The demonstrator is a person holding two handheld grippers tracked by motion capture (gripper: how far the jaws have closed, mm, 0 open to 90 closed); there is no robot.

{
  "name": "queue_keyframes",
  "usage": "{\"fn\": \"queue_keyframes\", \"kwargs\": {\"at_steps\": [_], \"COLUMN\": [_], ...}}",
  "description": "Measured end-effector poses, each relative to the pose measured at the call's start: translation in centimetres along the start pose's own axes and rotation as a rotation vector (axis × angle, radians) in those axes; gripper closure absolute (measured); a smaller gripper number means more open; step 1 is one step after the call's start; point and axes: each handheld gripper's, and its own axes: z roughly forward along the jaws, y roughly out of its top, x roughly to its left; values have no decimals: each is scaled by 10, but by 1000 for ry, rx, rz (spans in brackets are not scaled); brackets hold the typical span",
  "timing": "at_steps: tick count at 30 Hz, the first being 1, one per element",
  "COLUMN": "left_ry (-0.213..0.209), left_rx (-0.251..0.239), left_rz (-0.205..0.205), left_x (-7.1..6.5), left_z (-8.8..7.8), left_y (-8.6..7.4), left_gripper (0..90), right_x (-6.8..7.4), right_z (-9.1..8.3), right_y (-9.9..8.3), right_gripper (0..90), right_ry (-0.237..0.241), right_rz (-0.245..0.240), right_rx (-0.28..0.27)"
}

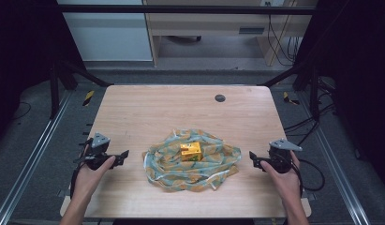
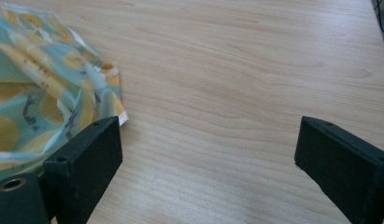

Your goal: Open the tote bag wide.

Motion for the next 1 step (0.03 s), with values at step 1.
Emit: {"fn": "queue_keyframes", "kwargs": {"at_steps": [1], "left_ry": [2], "left_rx": [-3], "left_rz": [0], "left_x": [0], "left_z": [0], "left_y": [-2], "left_gripper": [79], "right_x": [1], "right_z": [1], "right_y": [-1], "right_gripper": [72], "right_ry": [1], "right_rz": [-6], "right_rx": [4]}}
